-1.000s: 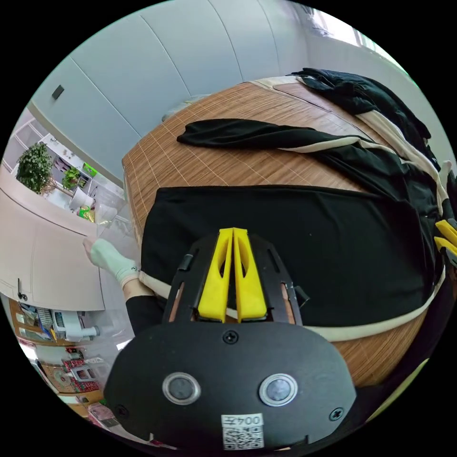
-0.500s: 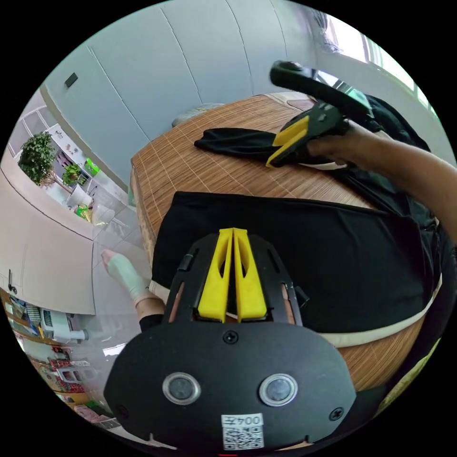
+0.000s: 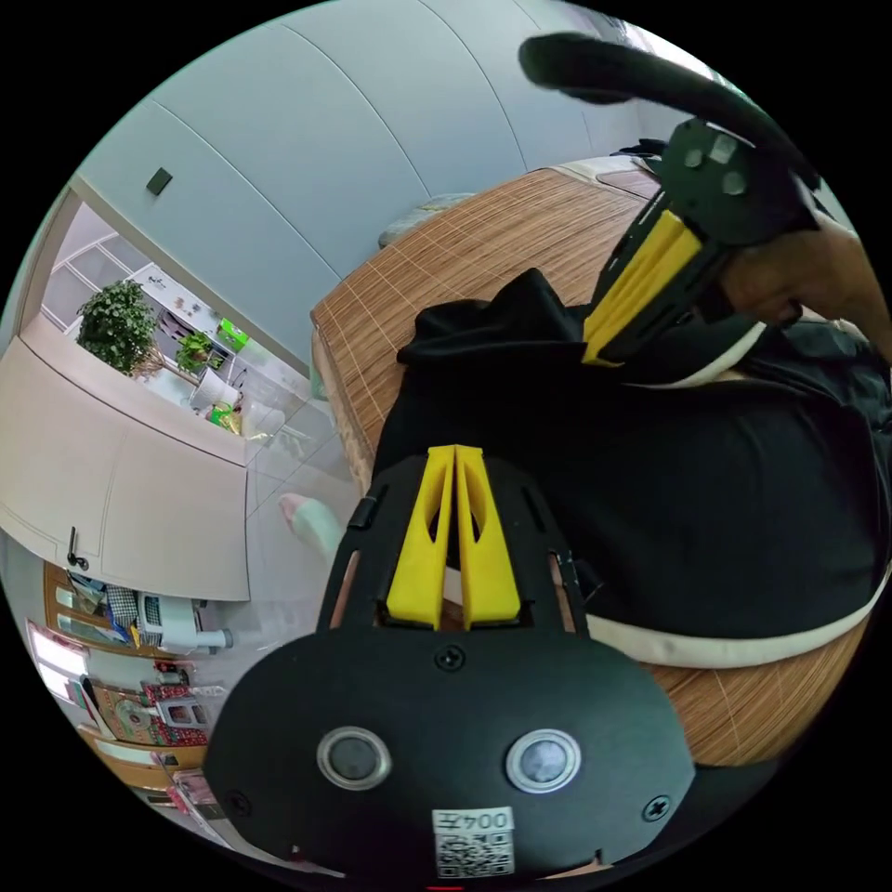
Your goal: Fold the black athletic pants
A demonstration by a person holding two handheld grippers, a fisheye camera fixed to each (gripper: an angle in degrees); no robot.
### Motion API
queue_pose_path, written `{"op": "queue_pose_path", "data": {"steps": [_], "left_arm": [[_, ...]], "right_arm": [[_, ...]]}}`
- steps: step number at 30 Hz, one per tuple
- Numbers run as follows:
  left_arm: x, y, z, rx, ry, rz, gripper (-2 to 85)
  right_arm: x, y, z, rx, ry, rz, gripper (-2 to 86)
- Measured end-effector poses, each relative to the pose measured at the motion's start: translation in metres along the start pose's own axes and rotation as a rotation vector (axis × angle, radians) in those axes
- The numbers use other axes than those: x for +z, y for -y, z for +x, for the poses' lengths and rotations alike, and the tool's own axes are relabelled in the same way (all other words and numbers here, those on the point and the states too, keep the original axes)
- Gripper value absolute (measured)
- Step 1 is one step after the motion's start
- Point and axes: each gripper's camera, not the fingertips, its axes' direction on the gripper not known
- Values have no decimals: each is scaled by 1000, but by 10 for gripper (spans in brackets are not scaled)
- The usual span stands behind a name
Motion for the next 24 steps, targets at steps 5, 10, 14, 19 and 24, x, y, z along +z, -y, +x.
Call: {"op": "queue_pose_path", "data": {"steps": [5, 10, 14, 19, 24], "left_arm": [[2, 2, 3, 2, 1, -27, 7], [14, 13, 16, 28, -3, -55, 5], [21, 20, 24, 47, -22, -69, 6], [26, 28, 37, 107, -18, -99, 6], [29, 31, 47, 155, -19, -110, 5]], "right_arm": [[-52, -15, 32, 3, 185, 119, -2], [-52, -26, 173, 425, 197, 176, 15], [-44, -102, 281, 1035, 233, 335, 68], [-44, -134, 247, 962, 111, 387, 78], [-5, -112, 199, 782, 129, 262, 111]]}}
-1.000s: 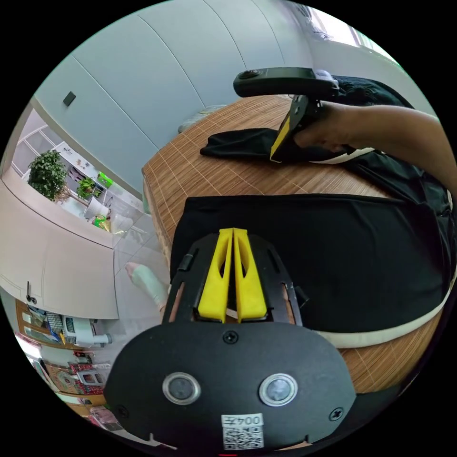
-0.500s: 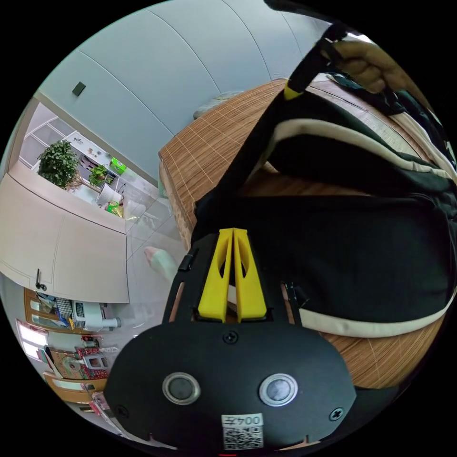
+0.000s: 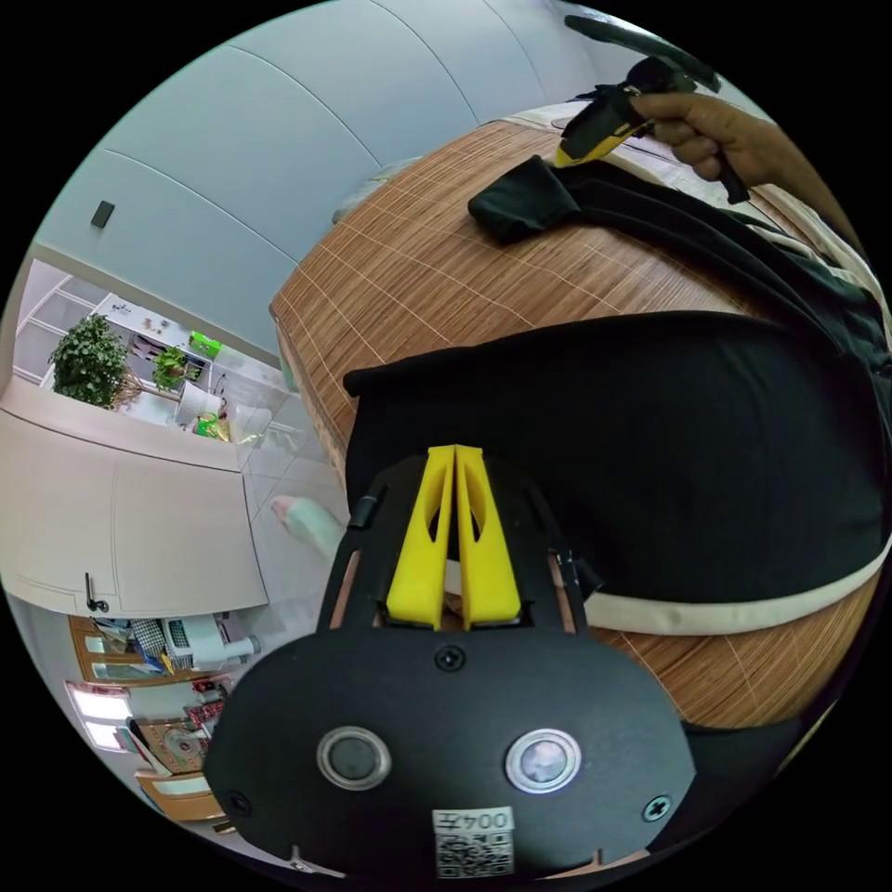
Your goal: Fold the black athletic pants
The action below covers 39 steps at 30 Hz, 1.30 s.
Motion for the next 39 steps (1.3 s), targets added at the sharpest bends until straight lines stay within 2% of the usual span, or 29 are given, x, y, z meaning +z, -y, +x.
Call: {"op": "queue_pose_path", "data": {"steps": [4, 5, 7, 10, 13, 15, 17, 18, 20, 22, 24, 28, 30, 35, 37, 39], "left_arm": [[6, 6, 4, 32, -45, -4, 5], [6, 7, 5, 39, -46, -4, 5], [7, 10, 7, 60, -42, -5, 5], [15, 12, 4, 66, -66, -21, 6], [18, 11, 0, 68, -77, -26, 6], [17, 11, -2, 66, -74, -8, 7], [19, 12, -5, 56, -87, -3, 7], [21, 13, -6, 51, -96, 0, 7], [26, 15, -7, 50, -107, 0, 7], [29, 15, -5, 71, -102, 6, 7], [29, 13, -3, 94, -94, 16, 6], [25, 6, -4, 116, -128, 70, 6], [23, 4, -1, 130, -137, 83, 6], [21, -7, 22, 207, -111, 134, 5], [26, -12, 36, 242, -103, 138, 5], [42, -21, 54, 258, -51, 135, 4]], "right_arm": [[35, 5, -47, -213, -304, -55, 122], [45, 11, -50, -195, -368, -94, 125], [54, 22, -40, -71, -325, -156, 126], [53, 25, -36, -66, -146, -154, 39], [32, 36, -52, -110, -227, -140, 23], [6, 56, -65, -117, -232, -62, 27], [-36, 96, -93, -208, -133, 125, 49], [-45, 106, -103, -245, -119, 158, 57], [-61, 145, -139, -330, -114, 105, 128], [-72, 154, -159, -362, -174, 70, 129], [-93, 138, -162, -369, -189, 115, 117], [-132, 29, -110, -262, -47, 133, 90], [-141, -47, -82, -201, -74, 134, 83], [-150, -284, -33, 31, -478, 12, 70], [-161, -347, -20, 149, -571, 22, 64], [-171, -392, 1, 295, -569, 30, 61]]}}
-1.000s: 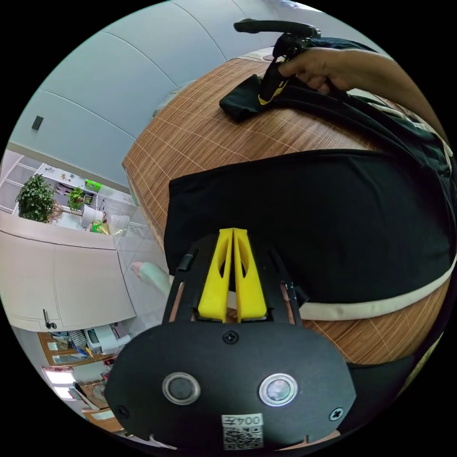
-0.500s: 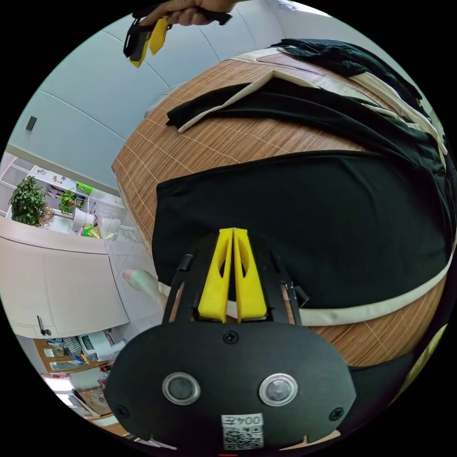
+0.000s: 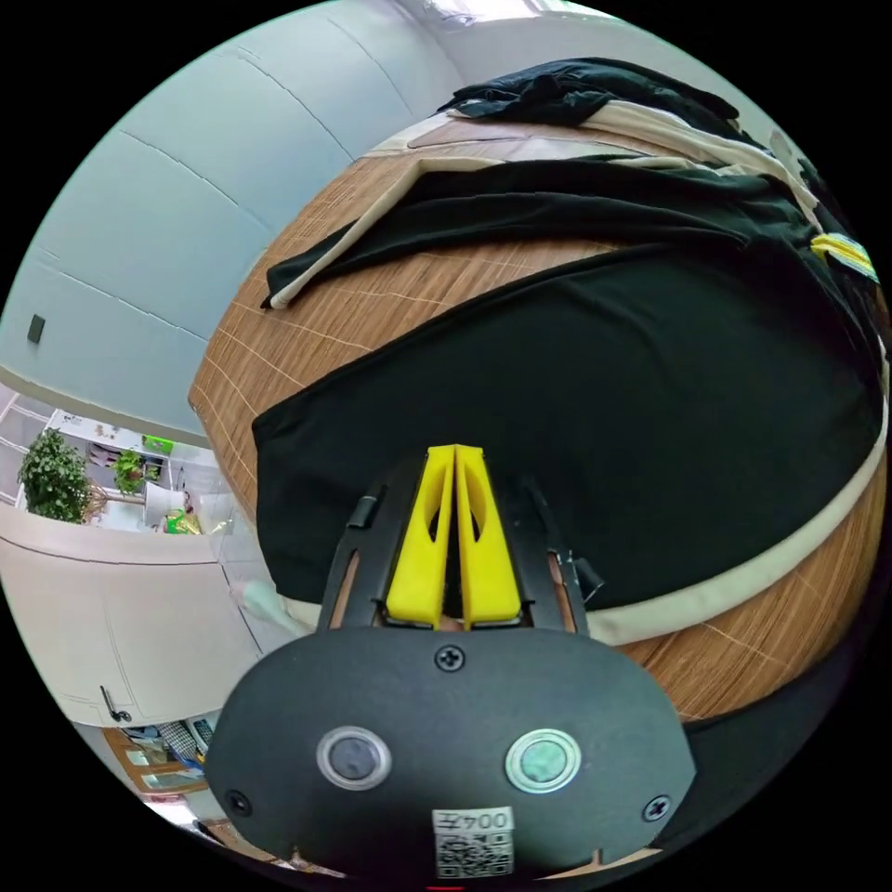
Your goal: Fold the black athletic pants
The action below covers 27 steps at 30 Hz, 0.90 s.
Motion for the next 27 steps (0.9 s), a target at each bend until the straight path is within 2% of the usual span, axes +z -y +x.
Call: {"op": "queue_pose_path", "data": {"steps": [2, 4, 5, 7, 10, 14, 19, 22, 24, 27], "left_arm": [[4, -9, 8, -33, 67, 51, 4], [6, -20, 8, -95, 92, 89, 4], [6, -23, 6, -125, 86, 94, 4], [4, -31, -2, -199, 61, 83, 5], [0, -38, -7, -272, 5, 54, 6], [-2, -45, 2, -320, 32, 37, 6], [4, -48, 4, -370, 60, 12, 6], [7, -48, 4, -368, 64, 0, 6], [9, -49, 4, -360, 70, -11, 5], [12, -50, 4, -366, 70, -18, 4]], "right_arm": [[32, -25, 29, 85, 140, -174, 64], [20, -27, 40, 82, 246, -113, 68], [14, -19, 44, 47, 253, -139, 75], [-9, -12, 60, 36, 203, -40, 77], [-27, 1, 124, 188, 194, 57, 78], [-16, 17, 242, 556, 405, 128, 84], [14, 77, 284, 570, 525, 91, 90], [55, 112, 294, 561, 491, -61, 73], [65, 130, 304, 536, 459, -51, 64], [72, 165, 320, 445, 276, -31, 52]]}}
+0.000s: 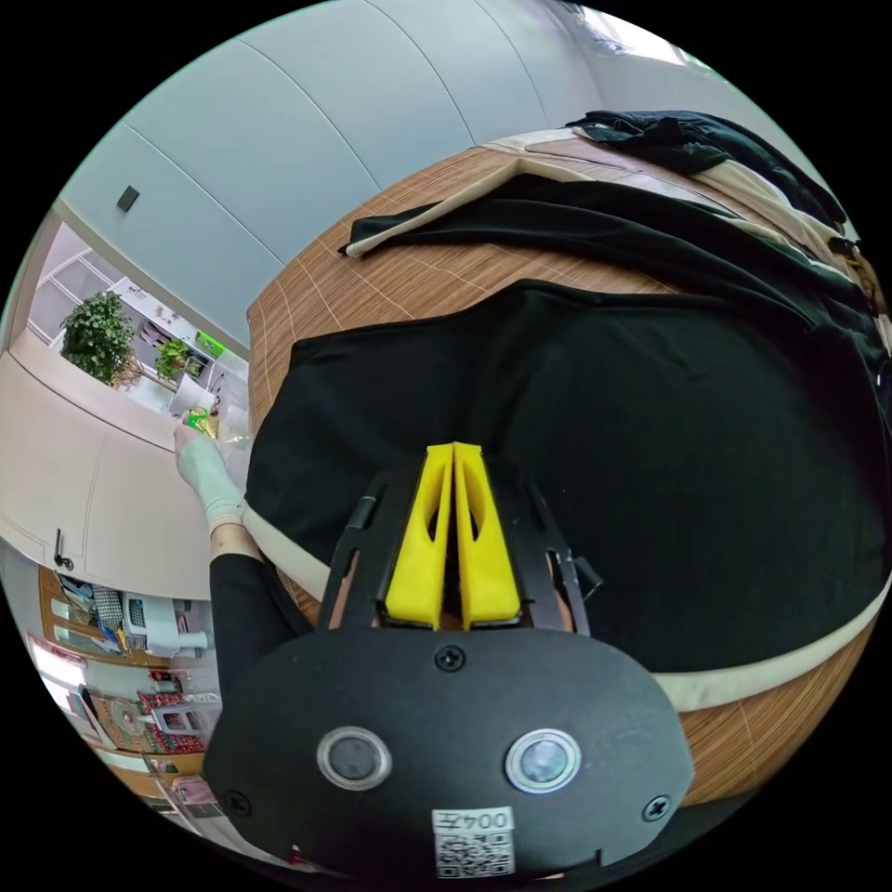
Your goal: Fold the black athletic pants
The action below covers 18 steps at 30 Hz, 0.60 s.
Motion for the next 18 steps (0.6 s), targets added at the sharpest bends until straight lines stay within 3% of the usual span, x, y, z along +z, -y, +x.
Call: {"op": "queue_pose_path", "data": {"steps": [3, 6, 12, 15, 18], "left_arm": [[3, -1, 1, 5, 8, -2, 3], [5, -1, 2, 8, 10, -2, 3], [-3, 7, -7, -3, -8, -1, 6], [-42, 27, -1, -32, -40, 193, 7], [-56, 82, 41, 85, -39, 265, 7]], "right_arm": [[1, 36, 8, -10, -61, 11, 53], [-10, 41, 5, 78, 4, -18, 70], [-82, -67, -75, -146, 67, 30, 122], [-97, -124, -117, -274, 31, -45, 123], [-90, -168, -140, -329, -73, -89, 116]]}}
